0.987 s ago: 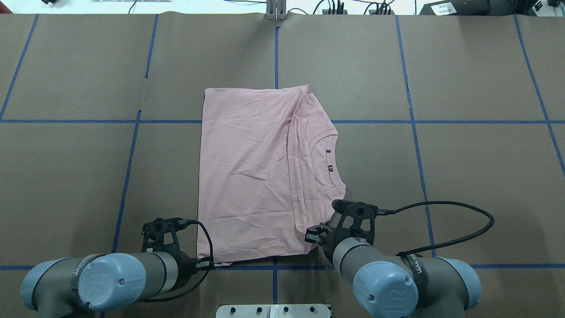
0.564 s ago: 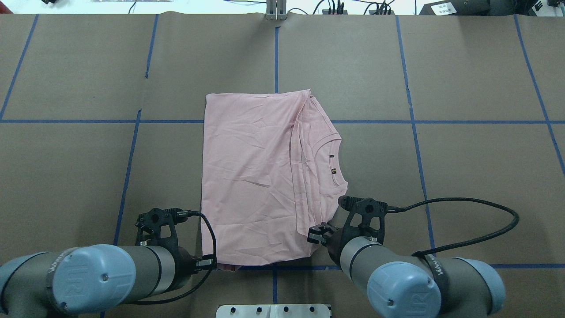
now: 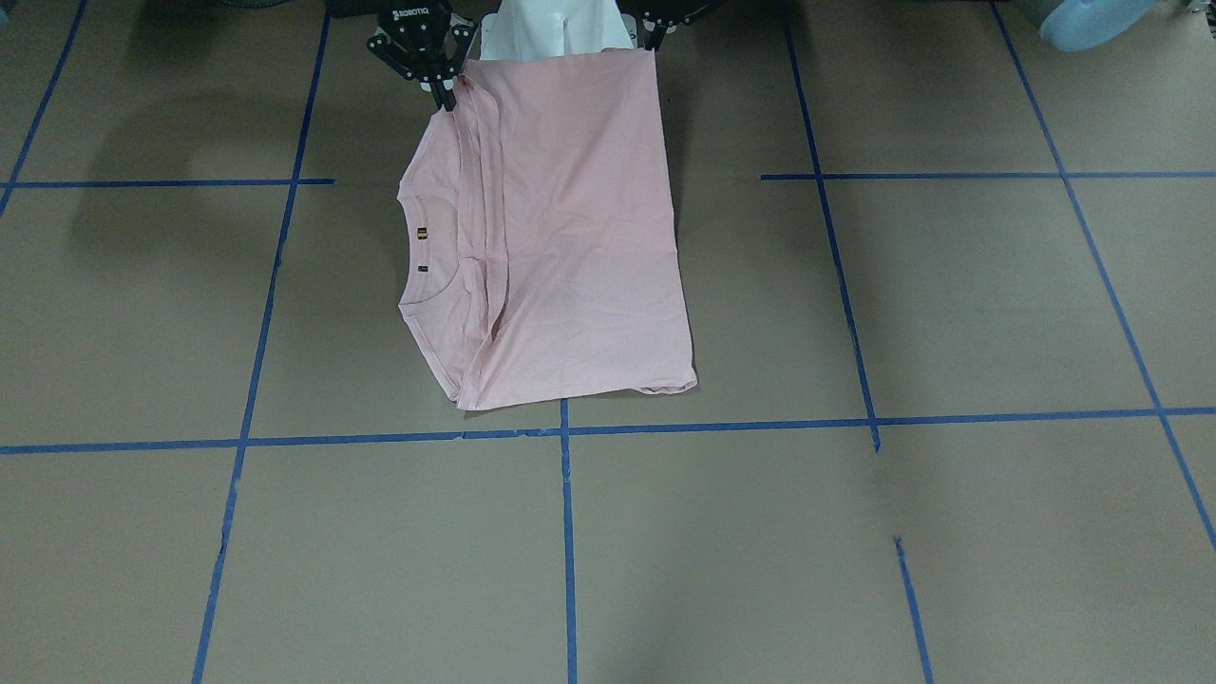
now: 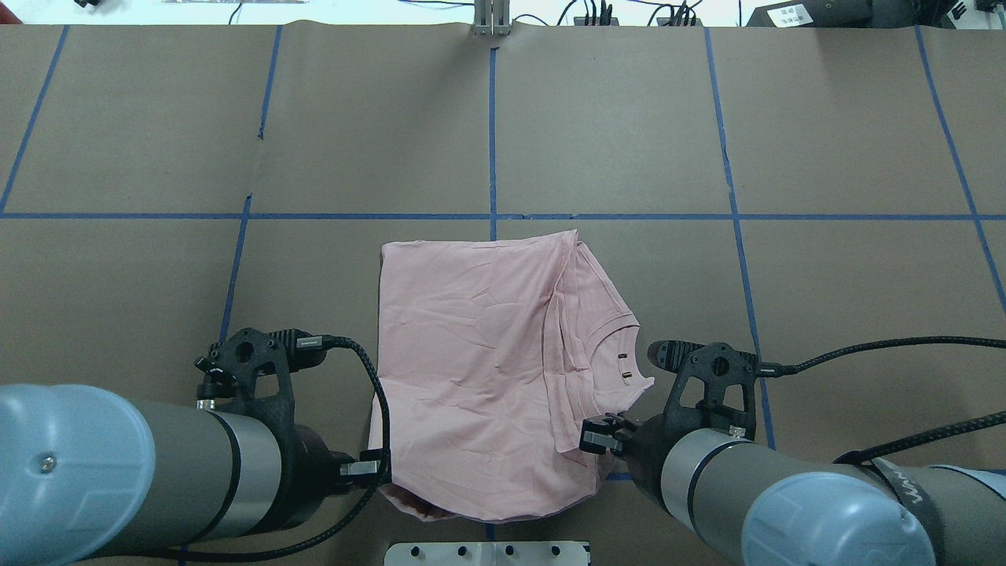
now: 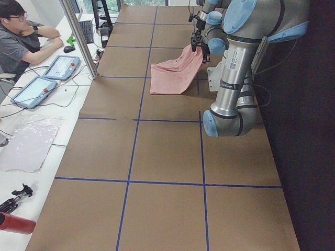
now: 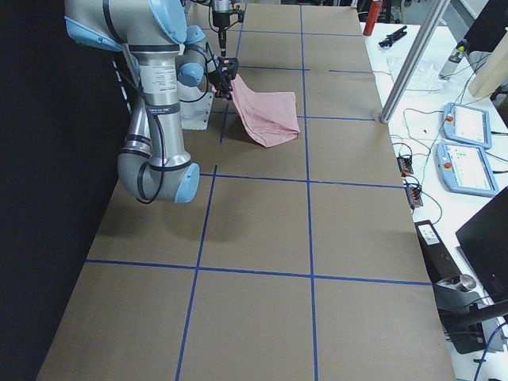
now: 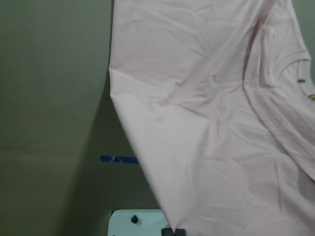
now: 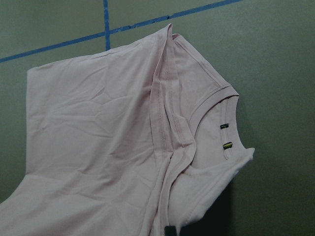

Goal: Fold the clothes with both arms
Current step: 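Grasp the near edge with both grippers and fold it away from the robot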

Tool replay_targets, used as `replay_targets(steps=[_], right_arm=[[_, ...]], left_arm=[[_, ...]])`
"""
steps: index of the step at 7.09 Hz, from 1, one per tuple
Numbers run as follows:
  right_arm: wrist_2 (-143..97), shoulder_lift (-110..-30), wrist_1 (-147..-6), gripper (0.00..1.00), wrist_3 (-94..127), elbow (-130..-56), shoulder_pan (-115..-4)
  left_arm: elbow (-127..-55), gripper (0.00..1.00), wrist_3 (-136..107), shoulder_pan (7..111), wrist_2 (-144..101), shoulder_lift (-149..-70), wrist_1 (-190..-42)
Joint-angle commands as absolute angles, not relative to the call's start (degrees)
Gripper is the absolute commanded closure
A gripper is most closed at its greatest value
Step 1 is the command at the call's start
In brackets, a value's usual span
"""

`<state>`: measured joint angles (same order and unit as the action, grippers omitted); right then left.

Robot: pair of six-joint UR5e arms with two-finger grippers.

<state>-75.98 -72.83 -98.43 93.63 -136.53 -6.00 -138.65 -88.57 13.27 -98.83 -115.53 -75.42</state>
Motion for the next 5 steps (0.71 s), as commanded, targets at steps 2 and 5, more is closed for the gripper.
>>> replay_targets(steps=[2, 5], right_arm=[[-80.9, -64.1, -98.8, 1.00, 91.5, -125.0, -14.9], [-83.0, -61.3, -98.3, 1.00, 88.3, -117.5, -22.0]], left_arm=[[-129.1, 1.00, -77.4, 23.4, -99.3, -119.7, -75.1], [-119.7, 1.00, -75.9, 28.0, -99.2, -121.3, -79.0]])
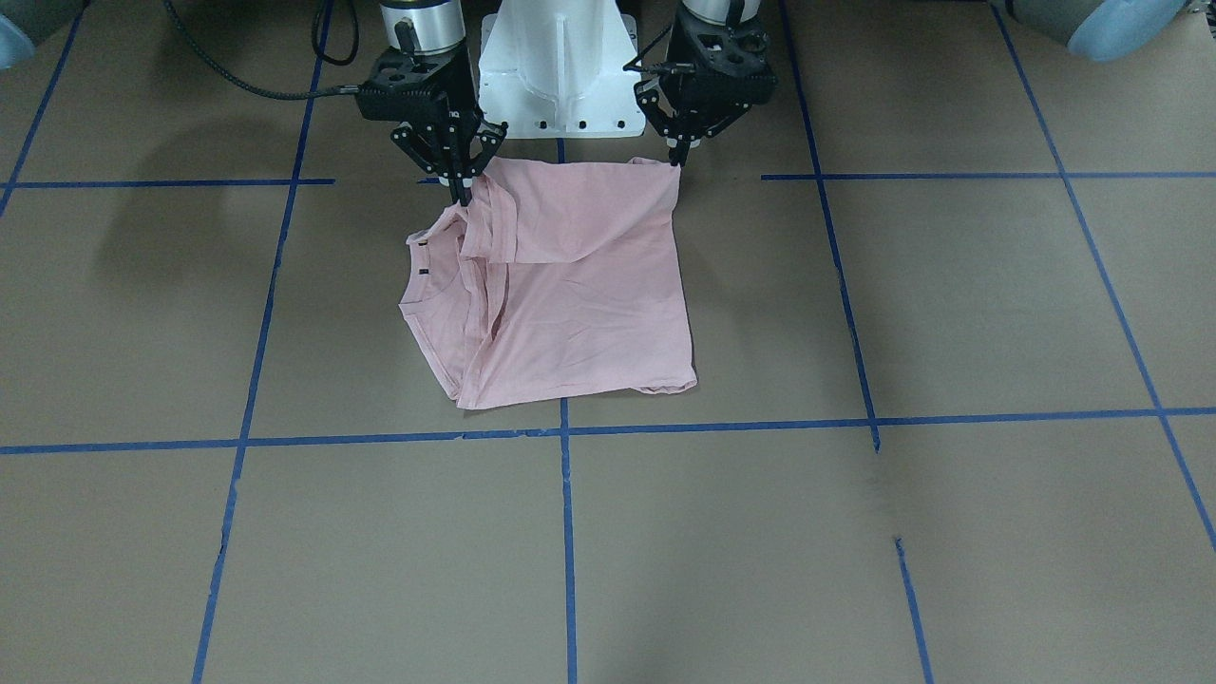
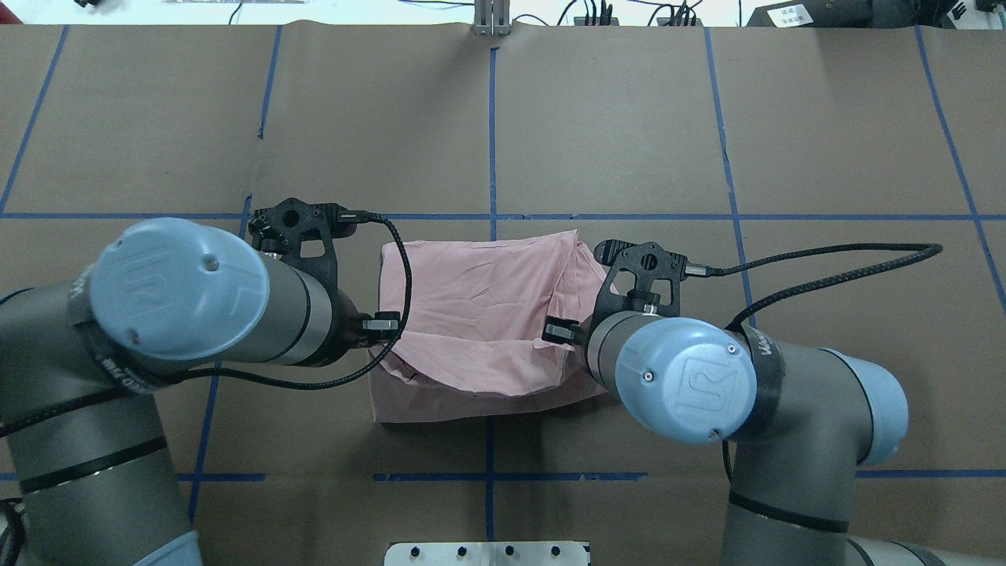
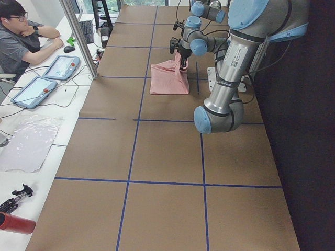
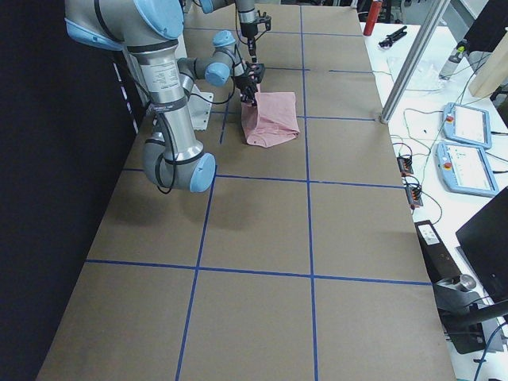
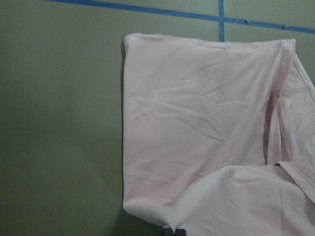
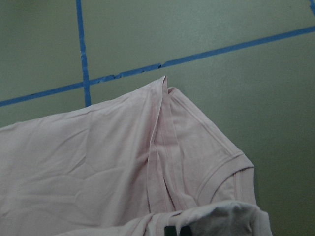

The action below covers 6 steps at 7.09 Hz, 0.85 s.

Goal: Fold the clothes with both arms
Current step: 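Grasp the near edge with both grippers and fold it away from the robot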

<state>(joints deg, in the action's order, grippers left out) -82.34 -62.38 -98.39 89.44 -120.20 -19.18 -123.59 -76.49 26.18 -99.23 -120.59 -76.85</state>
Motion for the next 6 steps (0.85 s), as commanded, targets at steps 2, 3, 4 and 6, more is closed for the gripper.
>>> replay_targets(steps=[2, 3, 4, 6], right_arm=[[-87.8, -52.7, -97.2, 0.32, 81.5, -102.3, -29.7], [-88.8, -48.8, -89.0, 0.00, 80.0, -89.9, -33.8], [-91.2, -45.9, -79.1, 0.00, 76.8, -77.5, -37.4], [-100.0, -45.0, -75.9, 0.00, 66.8, -73.7, -43.7]], left_arm=[[-105.2, 0.35, -67.4, 35.2, -99.2, -123.9, -87.7], [-94.6, 0.17, -63.9, 39.3, -99.1, -125.6, -95.4], [-87.8, 0.00, -58.9, 43.0, -99.2, -126.7, -101.7], [-87.0, 0.00, -49.2, 47.0, -104.0, -126.5, -103.5]])
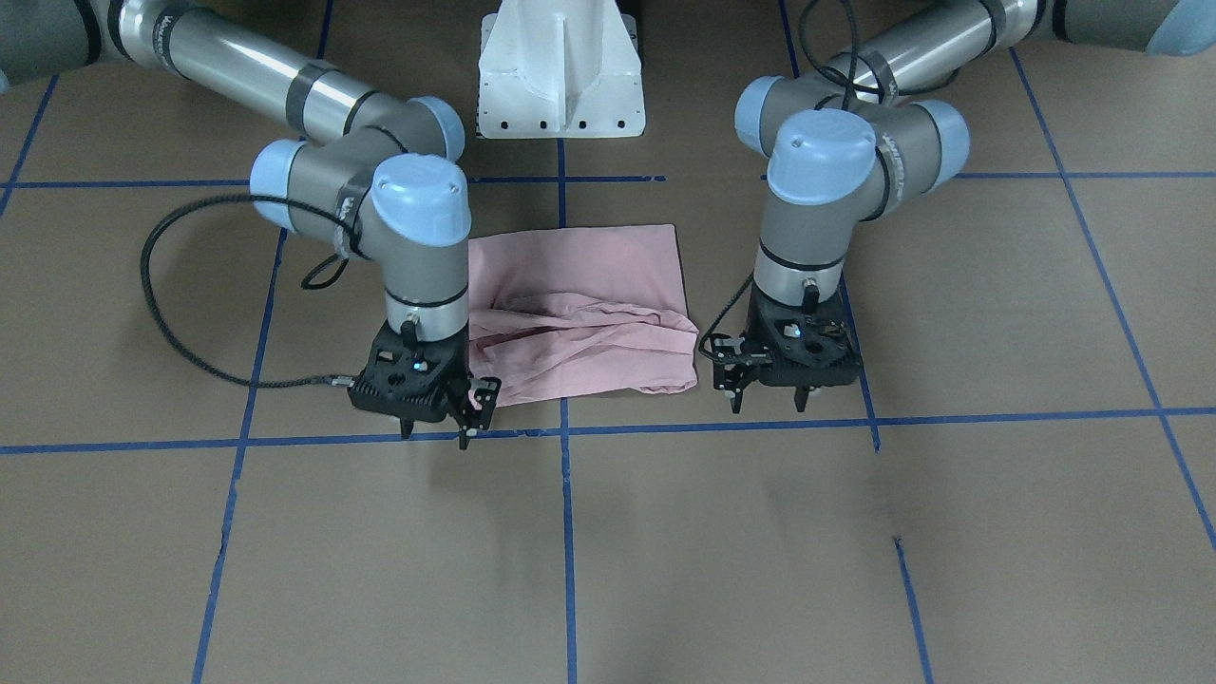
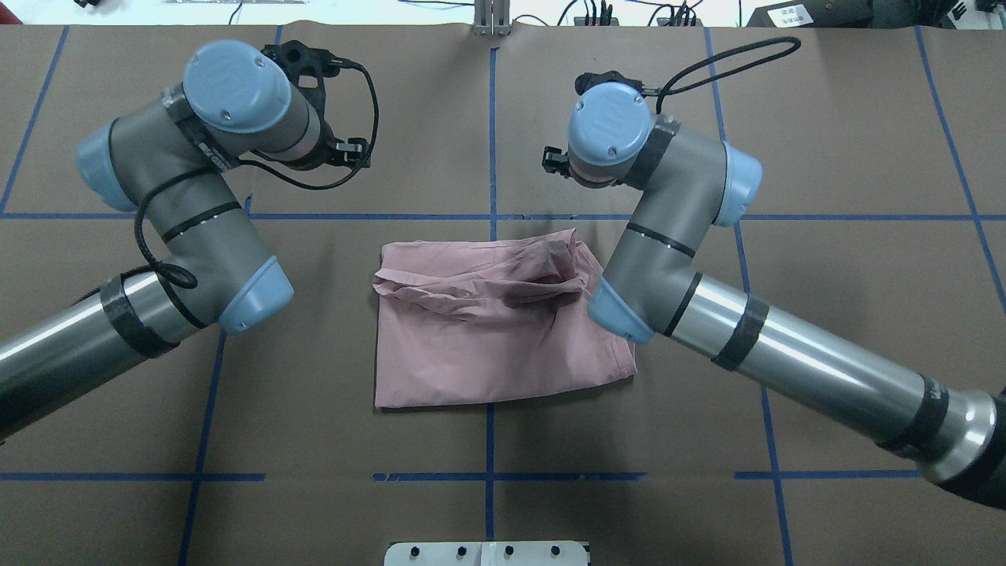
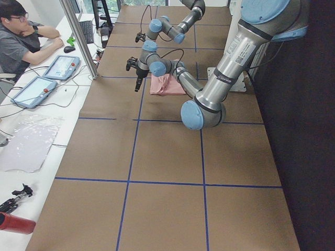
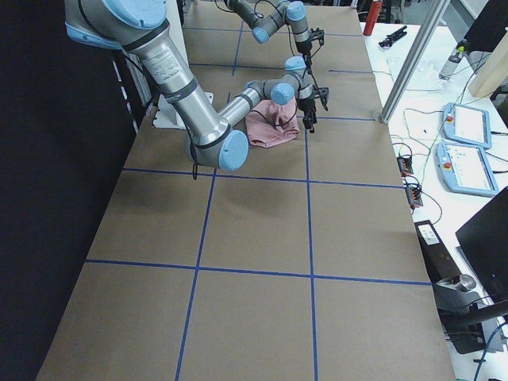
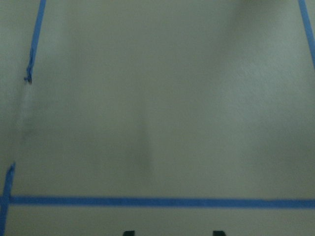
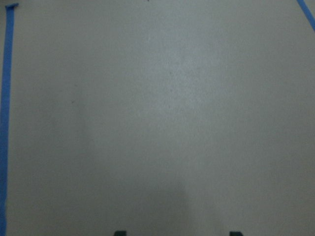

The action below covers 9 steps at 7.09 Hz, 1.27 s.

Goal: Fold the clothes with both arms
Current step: 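Open both grippers and raise them away from the folded shirt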

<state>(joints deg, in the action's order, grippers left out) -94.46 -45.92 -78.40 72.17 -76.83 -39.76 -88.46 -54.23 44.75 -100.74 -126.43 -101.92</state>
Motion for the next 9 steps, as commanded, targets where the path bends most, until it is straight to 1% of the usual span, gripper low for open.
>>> replay_targets(steps=[1, 2, 3, 4, 5, 6, 7, 8, 9], right_arm=[[-103.0, -45.1, -76.1, 0.00, 64.9, -74.0, -44.9], [-104.9, -45.3, -76.3, 0.00, 61.9, -75.0, -46.1], [-107.6, -47.5, -76.4, 0.00, 60.4, -77.6, -47.6], [-109.8, -51.2, -78.2, 0.00, 56.9, -82.7, -49.3], [-111.8, -54.2, -86.6, 0.00, 49.5, -90.0, -51.7], [-112.2, -56.8, -94.8, 0.00, 41.8, -97.2, -54.5], [-114.0, -61.5, -100.4, 0.00, 33.7, -102.9, -58.2], [-117.9, -68.6, -101.3, 0.00, 22.3, -106.8, -64.4], [-121.5, -74.3, -101.3, 0.00, 10.3, -107.0, -71.6]], left_arm=[[-88.0, 0.00, -49.2, 47.0, -104.9, -126.1, -103.4], [-89.8, 0.00, -49.2, 47.0, -105.0, -125.3, -103.4], [-93.2, 0.00, -49.1, 47.0, -105.1, -123.6, -102.8], [-96.7, 0.00, -47.6, 47.3, -105.0, -121.1, -102.5], [-99.6, 0.00, -41.4, 48.8, -105.4, -119.1, -101.3], [-102.7, 0.00, -35.7, 52.3, -109.5, -115.5, -99.5], [-104.8, 0.00, -27.1, 57.3, -113.0, -111.6, -99.2], [-105.2, 0.00, -18.0, 63.0, -116.6, -108.1, -99.3], [-104.9, 0.00, -7.1, 68.6, -118.6, -104.4, -99.3]])
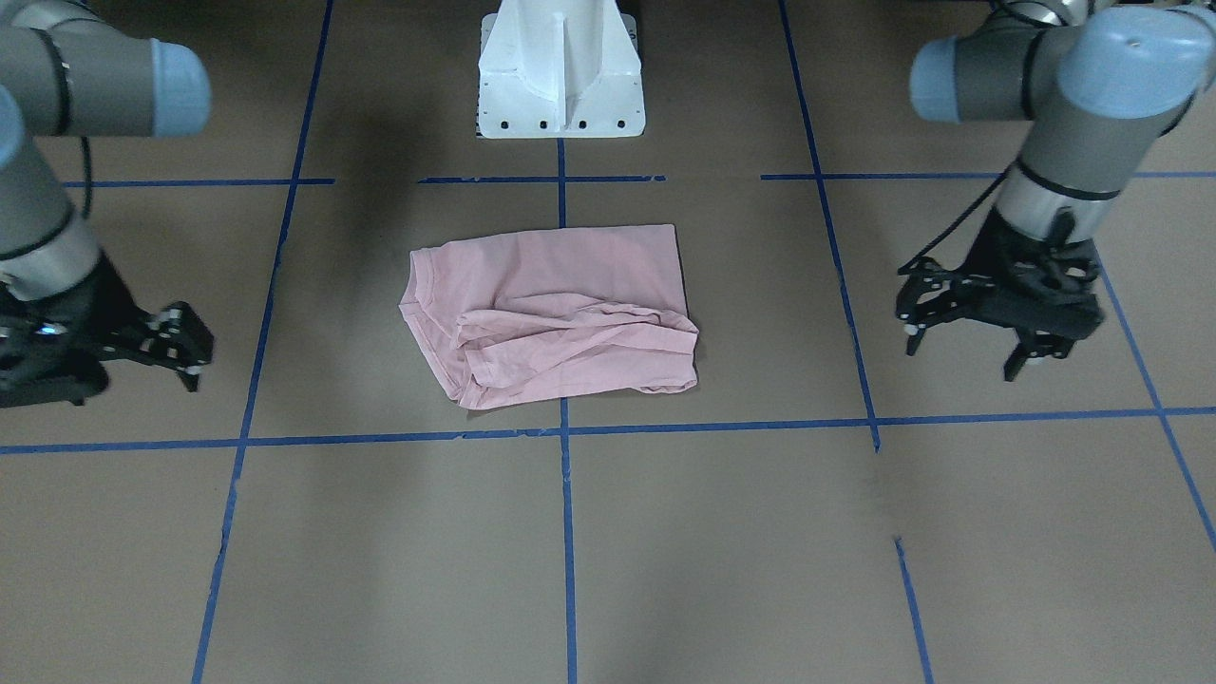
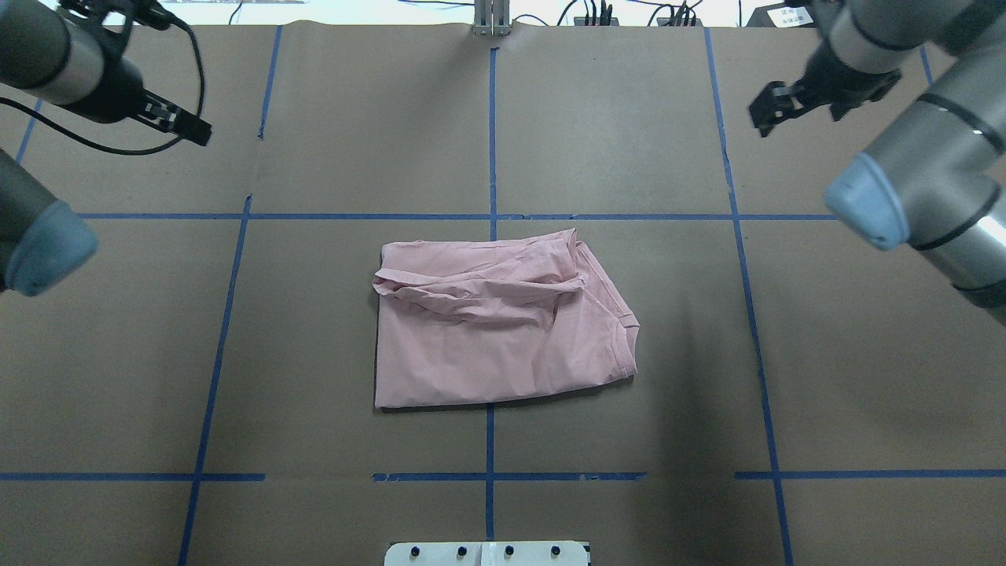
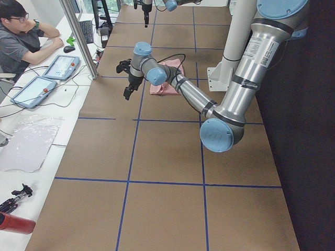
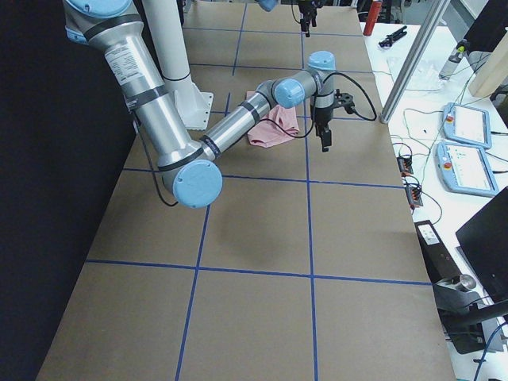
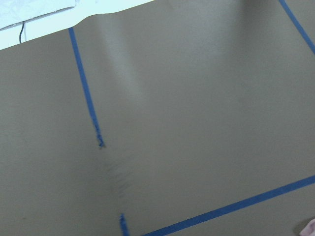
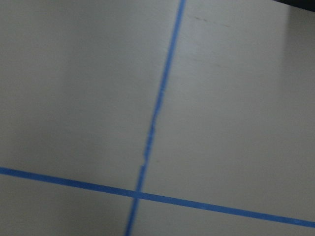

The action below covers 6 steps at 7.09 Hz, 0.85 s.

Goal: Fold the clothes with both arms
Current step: 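Open both grippers and raise them away from the folded shirt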

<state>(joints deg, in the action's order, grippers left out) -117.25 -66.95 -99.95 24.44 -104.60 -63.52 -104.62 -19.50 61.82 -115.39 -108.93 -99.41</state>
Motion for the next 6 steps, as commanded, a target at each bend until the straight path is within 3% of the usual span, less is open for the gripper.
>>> replay_targets(steps=[1, 3, 6], right_arm=[[-125.6, -77.1, -101.6, 0.00, -0.4, -105.3, -77.6], [-128.1, -82.0, -101.0, 0.00, -10.4, -99.0, -85.5], [-128.3, -92.5, -98.3, 0.00, -10.0, -97.0, -88.1]], left_arm=[[-104.2, 0.00, 3.0, 75.1, -121.9, -101.8, -99.2], [-100.2, 0.00, 10.4, 84.6, -127.8, -97.4, -99.2], [-95.2, 0.00, 10.0, 89.2, -137.8, -89.6, -99.5]])
